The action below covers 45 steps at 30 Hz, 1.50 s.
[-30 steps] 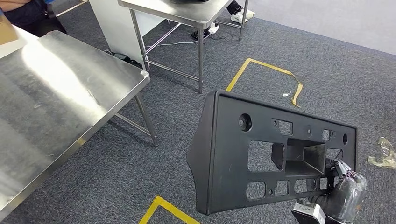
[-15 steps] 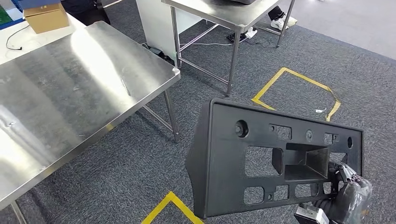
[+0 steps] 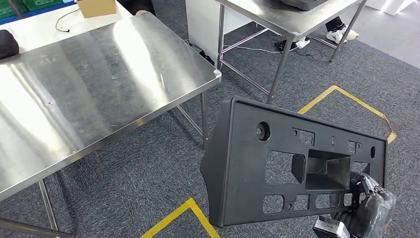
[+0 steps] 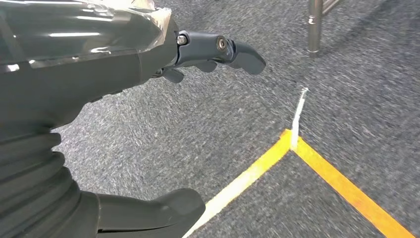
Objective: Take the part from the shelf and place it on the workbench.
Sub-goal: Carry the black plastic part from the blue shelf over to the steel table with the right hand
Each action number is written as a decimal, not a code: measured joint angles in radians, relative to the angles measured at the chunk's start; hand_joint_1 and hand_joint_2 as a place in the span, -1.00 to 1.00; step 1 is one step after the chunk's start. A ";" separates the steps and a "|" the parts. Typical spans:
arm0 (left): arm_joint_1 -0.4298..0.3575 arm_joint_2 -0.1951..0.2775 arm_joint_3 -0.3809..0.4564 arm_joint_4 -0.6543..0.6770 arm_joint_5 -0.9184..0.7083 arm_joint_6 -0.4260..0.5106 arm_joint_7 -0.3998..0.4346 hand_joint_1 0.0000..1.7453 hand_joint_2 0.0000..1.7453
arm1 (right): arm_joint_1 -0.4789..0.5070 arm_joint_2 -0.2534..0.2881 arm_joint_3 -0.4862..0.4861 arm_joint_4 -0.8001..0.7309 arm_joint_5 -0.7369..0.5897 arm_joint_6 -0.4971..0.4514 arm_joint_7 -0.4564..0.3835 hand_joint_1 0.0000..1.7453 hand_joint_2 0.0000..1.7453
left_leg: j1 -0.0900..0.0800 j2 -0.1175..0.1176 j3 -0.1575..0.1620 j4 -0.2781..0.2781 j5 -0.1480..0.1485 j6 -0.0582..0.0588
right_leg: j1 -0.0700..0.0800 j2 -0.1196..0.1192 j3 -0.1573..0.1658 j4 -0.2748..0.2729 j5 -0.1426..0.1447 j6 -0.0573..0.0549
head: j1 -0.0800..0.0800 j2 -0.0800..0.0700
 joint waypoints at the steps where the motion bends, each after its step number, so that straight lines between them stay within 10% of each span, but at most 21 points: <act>1: 0.002 0.001 -0.001 0.000 0.001 -0.001 -0.002 -1.00 1.00 | 0.002 -0.001 0.000 0.000 -0.010 0.000 -0.006 0.90 1.00 | 0.000 -0.016 0.000 -0.004 0.003 0.004 | 0.001 -0.009 0.003 -0.002 -0.001 0.005 | 0.000 0.000; 4: 0.009 0.005 -0.002 0.000 0.008 -0.002 -0.015 -1.00 1.00 | 0.009 -0.007 -0.004 -0.003 -0.041 0.000 -0.032 0.90 1.00 | 0.009 -0.054 0.008 -0.023 0.017 0.020 | -0.004 0.058 -0.010 0.041 -0.033 0.016 | 0.002 0.000; 6: 0.009 0.005 -0.002 0.000 0.011 -0.002 -0.025 -1.00 1.00 | 0.022 -0.009 -0.012 -0.004 -0.054 0.000 -0.046 0.90 1.00 | 0.012 -0.083 0.006 -0.025 0.021 0.026 | -0.007 0.113 -0.068 0.167 -0.089 0.010 | 0.003 0.000; 9: 0.015 0.004 -0.004 0.001 0.011 -0.001 -0.030 -1.00 1.00 | 0.040 -0.008 -0.021 -0.005 -0.059 0.000 -0.055 0.90 1.00 | 0.013 -0.131 0.007 -0.024 0.022 0.026 | -0.007 0.125 -0.131 0.281 -0.113 0.020 | 0.004 0.000; 12: 0.020 0.004 -0.005 0.001 0.010 0.001 -0.030 -1.00 1.00 | 0.052 -0.008 -0.027 -0.010 -0.063 0.000 -0.059 0.90 1.00 | 0.015 -0.179 0.012 -0.022 0.023 0.019 | -0.015 0.161 -0.053 0.092 -0.021 0.046 | 0.004 0.000; 16: 0.023 0.006 -0.009 0.001 0.008 0.003 -0.029 -1.00 1.00 | 0.065 -0.008 -0.029 -0.018 -0.071 0.000 -0.063 0.90 1.00 | 0.012 -0.223 -0.002 -0.018 0.028 -0.003 | -0.017 0.184 -0.013 -0.007 0.018 0.019 | 0.003 0.000; 21: 0.029 0.013 -0.010 0.002 0.012 0.003 -0.034 -1.00 1.00 | 0.074 -0.011 -0.031 -0.021 -0.089 0.000 -0.073 0.90 1.00 | 0.014 -0.109 -0.079 0.138 -0.065 -0.026 | -0.019 0.124 -0.010 -0.010 0.021 -0.013 | -0.004 0.000; 24: 0.030 0.013 -0.010 0.002 0.012 0.004 -0.037 -1.00 1.00 | 0.076 -0.011 -0.032 -0.022 -0.091 0.000 -0.076 0.90 1.00 | 0.020 -0.094 -0.144 0.269 -0.105 -0.033 | -0.015 0.081 -0.010 -0.010 0.018 -0.017 | -0.004 0.000; 30: 0.025 0.014 -0.010 0.002 0.013 0.007 -0.037 -1.00 1.00 | 0.070 -0.011 -0.032 -0.022 -0.087 0.000 -0.078 0.90 1.00 | 0.005 -0.002 0.004 -0.006 0.006 -0.009 | -0.002 0.013 0.007 -0.010 0.001 -0.005 | -0.003 0.000; 33: 0.024 0.014 -0.009 0.002 0.013 0.008 -0.036 -1.00 1.00 | 0.066 -0.011 -0.031 -0.023 -0.079 0.000 -0.073 0.90 1.00 | 0.005 -0.043 0.003 -0.017 0.013 0.006 | -0.001 0.000 0.012 -0.007 -0.008 0.008 | -0.002 0.000; 37: 0.020 0.012 -0.009 0.002 0.014 0.008 -0.033 -1.00 1.00 | 0.059 -0.011 -0.031 -0.025 -0.093 0.000 -0.081 0.90 1.00 | 0.014 -0.086 0.007 -0.028 0.026 0.026 | -0.006 0.108 -0.077 0.180 -0.093 0.005 | 0.001 0.000; 39: 0.021 0.010 -0.009 0.002 0.017 0.008 -0.034 -1.00 1.00 | 0.053 -0.009 -0.031 -0.024 -0.100 0.000 -0.090 0.90 1.00 | 0.015 -0.106 0.006 -0.027 0.026 0.026 | -0.009 0.123 -0.132 0.272 -0.113 0.012 | 0.002 0.000; 43: 0.023 0.009 -0.009 0.002 0.021 0.007 -0.036 -1.00 1.00 | 0.040 -0.004 -0.031 -0.023 -0.097 0.000 -0.096 0.90 1.00 | 0.018 -0.132 0.010 -0.019 0.020 0.013 | -0.022 0.129 -0.061 0.071 -0.004 0.052 | 0.002 0.000; 45: 0.023 0.010 -0.009 0.002 0.021 0.007 -0.036 -1.00 1.00 | 0.036 -0.001 -0.031 -0.023 -0.090 0.000 -0.095 0.90 1.00 | 0.014 -0.138 0.009 -0.012 0.013 0.006 | -0.028 0.134 -0.034 0.001 0.026 0.047 | 0.001 0.000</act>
